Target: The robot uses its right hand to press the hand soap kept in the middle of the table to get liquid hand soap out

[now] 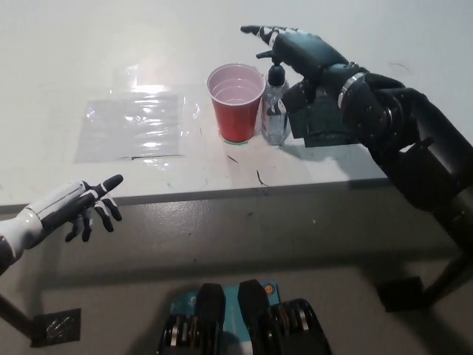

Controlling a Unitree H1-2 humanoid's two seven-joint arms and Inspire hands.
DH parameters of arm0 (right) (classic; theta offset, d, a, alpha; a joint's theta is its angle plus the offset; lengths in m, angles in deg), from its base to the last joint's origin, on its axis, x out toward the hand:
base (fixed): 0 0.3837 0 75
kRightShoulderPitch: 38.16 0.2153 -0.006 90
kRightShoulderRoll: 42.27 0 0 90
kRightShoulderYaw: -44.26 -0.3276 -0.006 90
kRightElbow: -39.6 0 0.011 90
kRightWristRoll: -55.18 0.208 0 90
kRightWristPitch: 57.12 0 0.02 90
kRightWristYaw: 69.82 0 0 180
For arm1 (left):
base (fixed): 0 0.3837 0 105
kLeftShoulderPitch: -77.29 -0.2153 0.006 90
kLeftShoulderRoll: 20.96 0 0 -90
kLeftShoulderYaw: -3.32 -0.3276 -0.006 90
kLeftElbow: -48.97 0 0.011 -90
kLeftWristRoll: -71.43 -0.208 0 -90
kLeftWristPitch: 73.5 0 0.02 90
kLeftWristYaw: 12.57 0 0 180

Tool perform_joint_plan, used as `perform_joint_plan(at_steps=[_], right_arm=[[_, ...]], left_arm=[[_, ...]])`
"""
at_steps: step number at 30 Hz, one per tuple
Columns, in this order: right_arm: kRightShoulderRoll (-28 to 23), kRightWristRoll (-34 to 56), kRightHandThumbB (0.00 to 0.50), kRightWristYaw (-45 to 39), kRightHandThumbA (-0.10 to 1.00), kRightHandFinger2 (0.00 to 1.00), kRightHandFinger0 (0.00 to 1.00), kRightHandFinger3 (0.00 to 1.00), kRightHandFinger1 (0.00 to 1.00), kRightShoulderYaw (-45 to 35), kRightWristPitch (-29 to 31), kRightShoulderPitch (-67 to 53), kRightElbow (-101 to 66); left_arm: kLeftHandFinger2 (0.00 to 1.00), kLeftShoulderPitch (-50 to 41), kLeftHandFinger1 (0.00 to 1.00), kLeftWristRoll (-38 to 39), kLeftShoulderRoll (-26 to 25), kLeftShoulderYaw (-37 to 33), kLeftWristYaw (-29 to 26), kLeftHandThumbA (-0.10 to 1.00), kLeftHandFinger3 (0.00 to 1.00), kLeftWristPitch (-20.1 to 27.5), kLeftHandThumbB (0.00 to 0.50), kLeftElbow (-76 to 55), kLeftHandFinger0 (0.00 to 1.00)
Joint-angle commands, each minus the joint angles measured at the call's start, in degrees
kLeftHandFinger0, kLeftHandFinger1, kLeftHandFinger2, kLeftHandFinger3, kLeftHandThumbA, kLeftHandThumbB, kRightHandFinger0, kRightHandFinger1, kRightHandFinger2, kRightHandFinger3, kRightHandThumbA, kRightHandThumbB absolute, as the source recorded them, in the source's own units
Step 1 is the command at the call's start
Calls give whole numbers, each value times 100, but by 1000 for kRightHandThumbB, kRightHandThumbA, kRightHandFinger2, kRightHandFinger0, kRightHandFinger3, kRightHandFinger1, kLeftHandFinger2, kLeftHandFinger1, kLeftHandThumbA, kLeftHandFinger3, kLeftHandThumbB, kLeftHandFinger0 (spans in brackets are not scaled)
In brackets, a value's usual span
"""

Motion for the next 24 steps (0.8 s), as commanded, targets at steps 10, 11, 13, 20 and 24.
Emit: perform_joint_plan(at_steps=[10, 11, 13, 20, 24], right_arm=[[137, -697, 445, -29, 1000, 1000, 1000, 1000, 1000, 170, 782, 184, 364], [163, -734, 444, -1, 1000, 1000, 1000, 1000, 1000, 166, 799, 173, 394], [199, -826, 453, 83, 1000, 1000, 1000, 1000, 1000, 206, 956, 171, 525], [267, -1291, 484, 242, 1000, 1000, 1000, 1000, 1000, 481, 1190, 75, 822], [268, -1642, 499, 323, 1000, 1000, 1000, 1000, 1000, 699, 1228, 20, 935]], left_arm=[[400, 392, 221, -99, -265, -58, 232, 1000, 624, -70, 178, -57, 129], [414, 398, 232, -88, -265, -59, 245, 1000, 634, -84, 187, -51, 147], [419, 414, 232, -110, -278, -78, 251, 1000, 636, -84, 186, -74, 153], [413, 495, 239, -207, -358, -131, 300, 1000, 658, -72, 166, -94, 170], [419, 551, 244, -213, -352, -119, 305, 1000, 649, -66, 158, -81, 185]])
